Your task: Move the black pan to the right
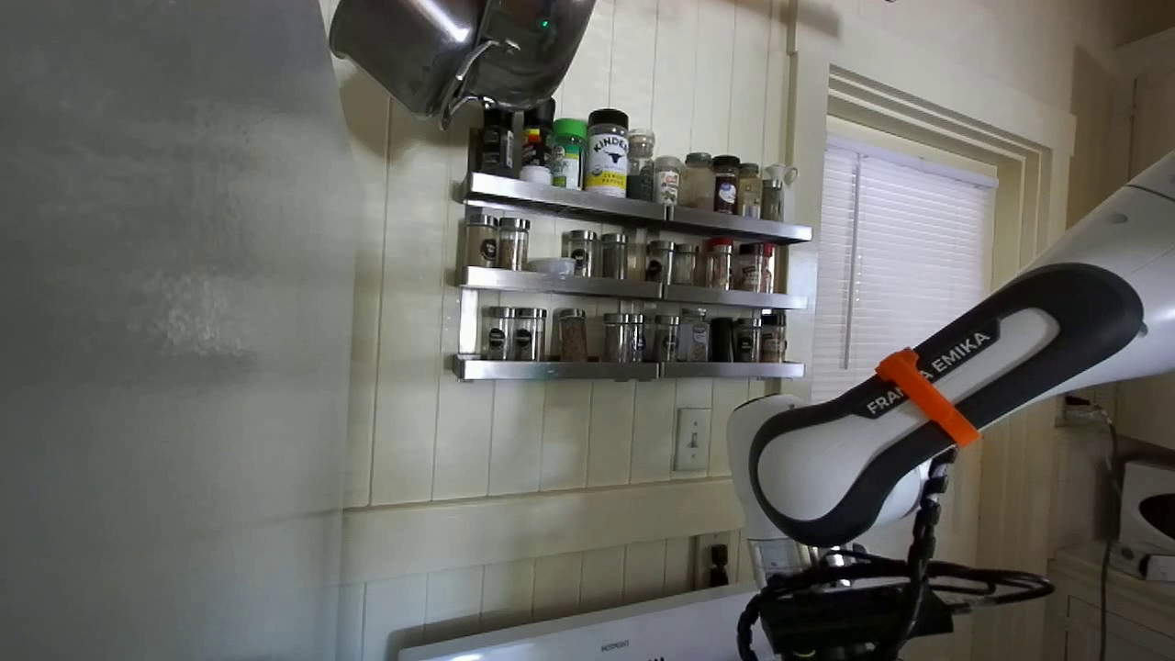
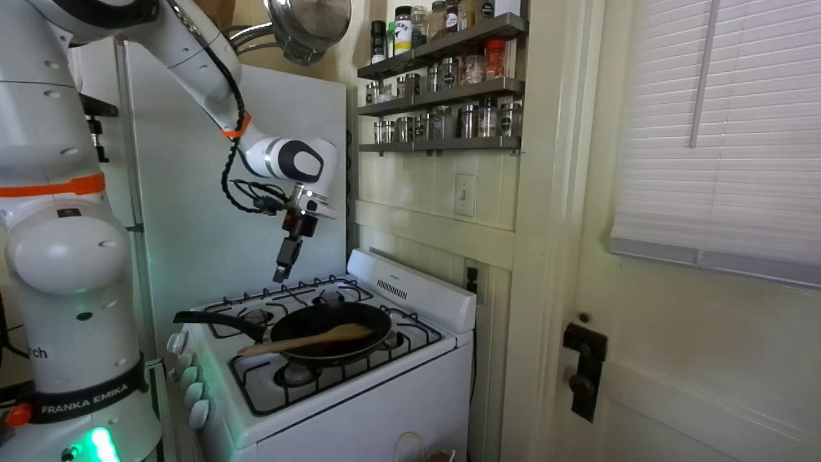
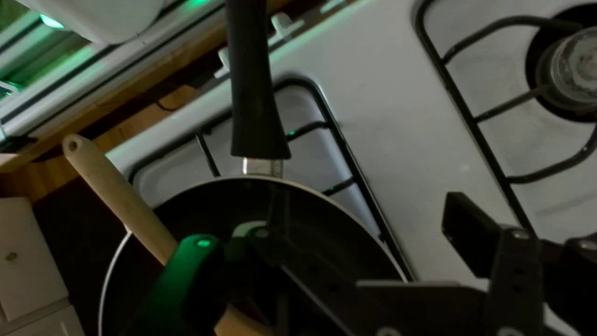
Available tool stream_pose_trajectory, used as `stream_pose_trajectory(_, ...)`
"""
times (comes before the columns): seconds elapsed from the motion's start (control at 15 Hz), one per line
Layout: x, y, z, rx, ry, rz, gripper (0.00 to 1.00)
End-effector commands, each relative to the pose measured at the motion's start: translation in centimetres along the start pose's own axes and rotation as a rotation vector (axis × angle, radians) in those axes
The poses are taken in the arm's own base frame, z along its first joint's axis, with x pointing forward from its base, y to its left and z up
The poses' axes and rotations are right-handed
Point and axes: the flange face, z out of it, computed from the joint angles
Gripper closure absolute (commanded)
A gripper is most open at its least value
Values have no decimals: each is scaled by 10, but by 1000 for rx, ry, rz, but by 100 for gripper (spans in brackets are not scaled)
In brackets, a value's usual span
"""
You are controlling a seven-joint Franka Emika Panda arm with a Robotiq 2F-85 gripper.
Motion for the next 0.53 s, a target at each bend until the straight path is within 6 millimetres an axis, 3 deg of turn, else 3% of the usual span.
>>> stream_pose_trajectory(0.0,-20,13,-9,-61,-95,36,0)
stream_pose_trajectory(0.47,-44,38,-47,-119,-147,152,0)
